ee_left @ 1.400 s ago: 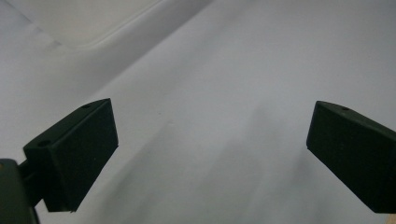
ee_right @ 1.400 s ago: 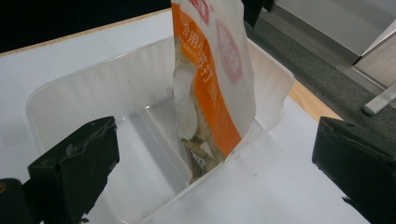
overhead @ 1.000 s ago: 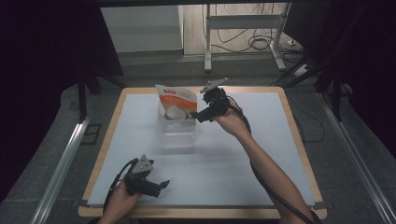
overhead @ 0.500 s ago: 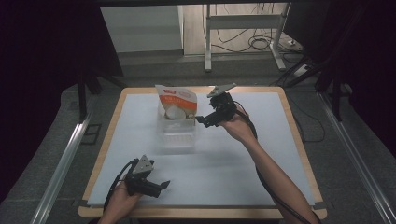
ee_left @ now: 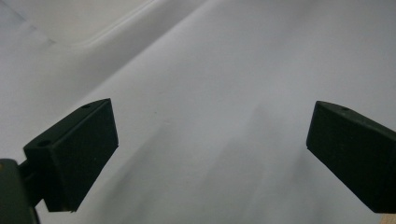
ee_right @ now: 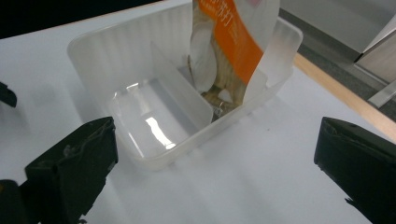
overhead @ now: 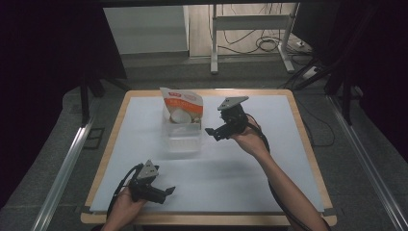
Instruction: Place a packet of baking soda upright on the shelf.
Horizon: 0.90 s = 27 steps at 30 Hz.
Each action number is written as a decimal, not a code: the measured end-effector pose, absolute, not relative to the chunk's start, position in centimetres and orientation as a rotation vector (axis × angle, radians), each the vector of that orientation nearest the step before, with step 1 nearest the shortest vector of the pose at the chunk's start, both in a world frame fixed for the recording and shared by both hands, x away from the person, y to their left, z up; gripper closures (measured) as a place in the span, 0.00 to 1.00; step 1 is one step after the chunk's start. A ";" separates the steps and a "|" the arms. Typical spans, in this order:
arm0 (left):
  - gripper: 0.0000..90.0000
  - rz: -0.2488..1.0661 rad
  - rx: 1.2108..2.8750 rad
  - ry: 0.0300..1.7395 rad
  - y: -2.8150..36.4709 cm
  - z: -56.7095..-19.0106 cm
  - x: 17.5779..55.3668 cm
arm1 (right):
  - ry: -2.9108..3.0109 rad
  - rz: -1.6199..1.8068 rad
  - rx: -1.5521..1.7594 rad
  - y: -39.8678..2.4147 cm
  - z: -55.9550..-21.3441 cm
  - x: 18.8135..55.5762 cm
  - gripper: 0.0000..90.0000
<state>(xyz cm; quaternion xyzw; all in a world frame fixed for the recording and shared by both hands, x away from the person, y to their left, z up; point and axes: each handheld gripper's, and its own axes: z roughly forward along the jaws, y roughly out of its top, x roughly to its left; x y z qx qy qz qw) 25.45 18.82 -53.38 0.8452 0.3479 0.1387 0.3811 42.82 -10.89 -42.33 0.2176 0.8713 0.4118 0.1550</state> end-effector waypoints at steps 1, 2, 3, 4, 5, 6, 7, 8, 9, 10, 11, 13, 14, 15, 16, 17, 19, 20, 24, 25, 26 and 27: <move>0.03 0.353 2.158 0.889 18.8 -53.4 25.5 | 2.499 1.174 0.628 -11.0 -42.4 42.7 0.00; 0.03 0.355 2.159 0.891 18.8 -53.4 25.5 | 2.503 1.172 0.634 -11.0 -42.5 42.5 0.00; 0.03 0.355 2.161 0.892 18.8 -53.4 25.5 | 2.505 1.172 0.636 -11.1 -42.5 42.4 0.00; 0.03 0.356 2.161 0.893 18.8 -53.4 25.4 | 2.507 1.173 0.636 -11.2 -42.6 42.2 0.00; 0.03 0.355 2.163 0.893 18.8 -53.4 25.4 | 2.507 1.176 0.637 -11.3 -42.7 42.1 0.00; 0.03 0.353 2.162 0.893 18.8 -53.4 25.4 | 2.506 1.180 0.638 -11.5 -42.9 42.0 0.00; 0.03 0.349 2.161 0.894 18.8 -53.4 25.4 | 2.502 1.183 0.640 -11.6 -43.0 41.8 0.00; 0.03 0.349 2.161 0.894 18.8 -53.4 25.4 | 2.498 1.188 0.641 -11.7 -43.2 41.6 0.00; 0.03 0.351 2.161 0.895 18.8 -53.4 25.4 | 2.496 1.191 0.643 -11.8 -43.3 41.5 0.00; 0.03 0.351 2.162 0.896 18.8 -53.4 25.4 | 2.493 1.197 0.644 -12.0 -43.5 41.4 0.00; 0.03 0.351 2.164 0.897 18.8 -53.4 25.4 | 2.490 1.202 0.649 -12.2 -43.7 41.3 0.00; 0.03 0.354 2.166 0.897 18.7 -53.4 25.4 | 2.495 1.191 0.660 -12.4 -44.0 41.2 0.00; 0.03 0.356 2.168 0.897 18.7 -53.3 25.4 | 2.488 1.186 0.662 -12.5 -44.1 41.1 0.00; 0.03 0.357 2.168 0.896 18.7 -53.3 25.4 | 2.474 1.193 0.663 -12.6 -44.2 41.1 0.01; 0.03 0.358 2.167 0.895 18.7 -53.3 25.4 | 2.467 1.203 0.671 -12.8 -44.2 41.0 0.01; 0.03 0.358 2.166 0.894 18.7 -53.3 25.4 | 2.467 1.209 0.678 -12.9 -44.3 40.9 0.01; 0.03 0.359 2.165 0.893 18.7 -53.3 25.4 | 2.462 1.211 0.679 -13.1 -44.4 40.7 0.01; 0.03 0.358 2.162 0.893 18.7 -53.2 25.4 | 2.462 1.212 0.678 -13.2 -44.5 40.5 0.01; 0.03 0.352 2.152 0.895 18.8 -53.2 25.3 | 2.469 1.206 0.678 -13.5 -44.7 39.9 0.01; 0.04 0.346 2.150 0.897 18.8 -53.2 25.3 | 2.470 1.206 0.678 -13.6 -44.8 39.7 0.01; 0.04 0.344 2.149 0.897 18.8 -53.2 25.3 | 2.471 1.206 0.676 -13.6 -44.8 39.6 0.01; 0.04 0.345 2.151 0.897 18.8 -53.1 25.3 | 2.473 1.205 0.672 -13.7 -44.9 39.4 0.01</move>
